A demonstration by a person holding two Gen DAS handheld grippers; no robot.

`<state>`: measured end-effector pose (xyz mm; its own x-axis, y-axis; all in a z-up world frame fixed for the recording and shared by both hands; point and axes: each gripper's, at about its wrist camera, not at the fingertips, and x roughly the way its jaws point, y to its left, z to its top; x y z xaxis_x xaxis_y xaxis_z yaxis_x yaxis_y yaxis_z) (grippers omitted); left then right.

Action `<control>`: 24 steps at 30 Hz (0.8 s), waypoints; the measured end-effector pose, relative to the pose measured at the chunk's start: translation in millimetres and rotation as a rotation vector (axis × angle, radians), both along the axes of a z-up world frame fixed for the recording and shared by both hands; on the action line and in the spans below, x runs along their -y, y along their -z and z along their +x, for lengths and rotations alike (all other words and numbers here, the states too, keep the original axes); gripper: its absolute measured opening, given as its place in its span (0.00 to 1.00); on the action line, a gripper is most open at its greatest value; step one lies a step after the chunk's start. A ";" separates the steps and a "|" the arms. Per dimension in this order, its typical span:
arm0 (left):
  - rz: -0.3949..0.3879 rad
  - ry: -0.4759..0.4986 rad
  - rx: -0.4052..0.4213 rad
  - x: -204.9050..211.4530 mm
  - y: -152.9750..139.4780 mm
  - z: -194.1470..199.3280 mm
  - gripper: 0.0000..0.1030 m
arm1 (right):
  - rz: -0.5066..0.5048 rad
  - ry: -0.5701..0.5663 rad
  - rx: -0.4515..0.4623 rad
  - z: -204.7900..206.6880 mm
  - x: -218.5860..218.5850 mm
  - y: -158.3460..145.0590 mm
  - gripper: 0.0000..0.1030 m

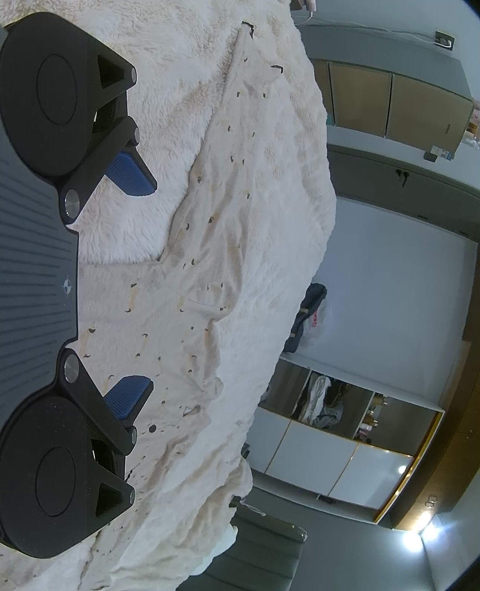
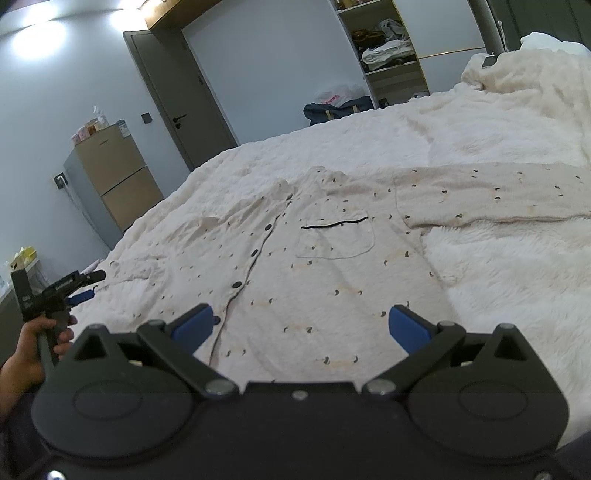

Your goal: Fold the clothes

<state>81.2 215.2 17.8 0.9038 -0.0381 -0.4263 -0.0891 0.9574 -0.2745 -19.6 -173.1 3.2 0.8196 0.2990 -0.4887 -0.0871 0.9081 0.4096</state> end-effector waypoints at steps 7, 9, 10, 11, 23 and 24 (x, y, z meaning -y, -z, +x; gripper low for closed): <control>-0.004 -0.003 -0.001 0.1 -0.3 -0.2 1.00 | -0.003 -0.002 -0.001 0.3 -0.1 -0.3 0.99; -0.004 -0.003 -0.001 0.2 -0.4 -0.3 1.00 | -0.006 -0.004 -0.002 0.4 -0.8 -0.6 0.99; -0.003 -0.002 -0.001 0.5 -0.4 -0.5 1.00 | -0.007 -0.006 -0.002 0.5 -1.1 -0.8 0.99; -0.003 -0.002 -0.001 0.7 -0.5 -0.7 1.00 | -0.009 -0.007 -0.002 0.5 -1.4 -0.9 0.99; 0.000 -0.001 -0.005 1.9 -0.2 0.1 1.00 | -0.011 -0.011 -0.002 1.0 -2.5 -0.1 0.99; 0.001 -0.001 -0.005 2.0 0.1 0.2 1.00 | -0.011 -0.011 -0.002 0.9 -2.4 0.0 0.99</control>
<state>81.4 213.2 17.7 0.9015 -0.0373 -0.4312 -0.0911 0.9576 -0.2733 -18.7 -170.6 3.2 0.8152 0.3030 -0.4936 -0.0967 0.9115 0.3998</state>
